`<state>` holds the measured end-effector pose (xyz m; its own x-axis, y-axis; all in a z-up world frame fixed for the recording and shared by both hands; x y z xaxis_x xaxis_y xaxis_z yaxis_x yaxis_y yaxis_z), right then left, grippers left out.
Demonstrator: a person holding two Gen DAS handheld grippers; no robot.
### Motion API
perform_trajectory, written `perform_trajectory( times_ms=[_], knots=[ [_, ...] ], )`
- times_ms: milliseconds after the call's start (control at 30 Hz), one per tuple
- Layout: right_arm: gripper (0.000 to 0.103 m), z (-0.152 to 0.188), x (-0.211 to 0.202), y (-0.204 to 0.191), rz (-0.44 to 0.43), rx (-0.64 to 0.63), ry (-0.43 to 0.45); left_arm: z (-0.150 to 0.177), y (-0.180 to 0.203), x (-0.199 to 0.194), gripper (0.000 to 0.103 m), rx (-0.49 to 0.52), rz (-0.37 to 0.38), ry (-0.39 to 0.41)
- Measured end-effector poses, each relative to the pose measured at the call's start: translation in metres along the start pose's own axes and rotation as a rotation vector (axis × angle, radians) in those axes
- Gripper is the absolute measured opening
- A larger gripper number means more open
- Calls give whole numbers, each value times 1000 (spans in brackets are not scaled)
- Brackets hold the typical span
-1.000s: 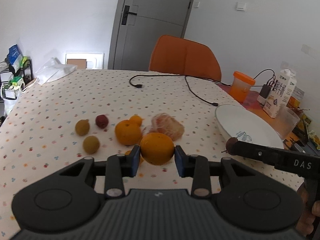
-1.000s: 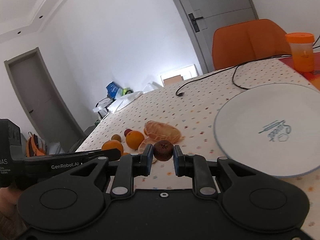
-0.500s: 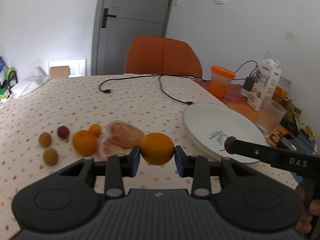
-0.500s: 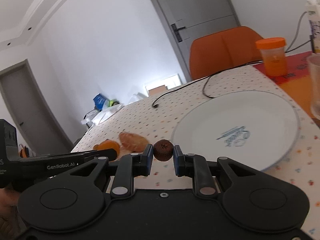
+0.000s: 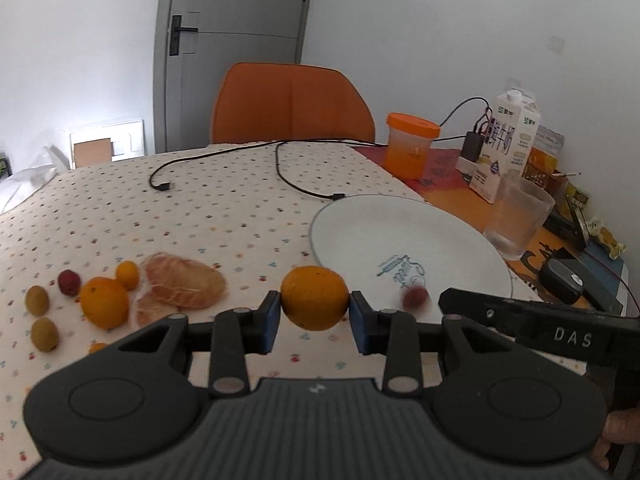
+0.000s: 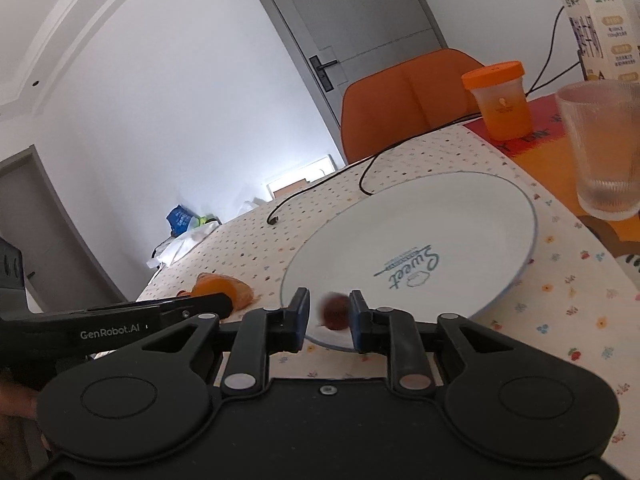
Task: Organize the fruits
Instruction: 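Release the plum from the right tool onto the white plate while the left drops the orange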
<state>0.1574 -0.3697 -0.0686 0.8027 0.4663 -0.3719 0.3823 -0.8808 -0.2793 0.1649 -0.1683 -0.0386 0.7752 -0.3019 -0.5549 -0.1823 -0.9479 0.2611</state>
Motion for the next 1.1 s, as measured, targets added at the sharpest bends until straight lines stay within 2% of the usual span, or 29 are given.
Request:
perform_trajectory(
  times_ms=[367, 633, 833, 1100],
  knots=[
    [26, 0, -8, 6, -8, 2, 14, -6, 22, 16, 35, 26, 29, -2],
    [26, -1, -9, 6, 1, 4, 13, -7, 25, 22, 35, -4, 41, -2],
    [26, -1, -8, 3, -7, -2, 10, -10, 30, 20, 35, 1, 64, 27],
    [27, -1, -10, 3, 6, -6, 9, -11, 21, 14, 37, -18, 38, 23]
  ],
)
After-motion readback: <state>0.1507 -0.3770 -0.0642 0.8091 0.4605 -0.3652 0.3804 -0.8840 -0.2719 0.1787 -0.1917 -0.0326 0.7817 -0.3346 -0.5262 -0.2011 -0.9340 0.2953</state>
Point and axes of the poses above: each gripper's, at about its wrist camera, not at the fingertips, and x roughly the way its jaws point, y to its right, z to its underside, the point moved 3 cm from there along x, roughly the way its jaws point, and after that the axes turned 10 degrees about -x, right-handed, at the moved point
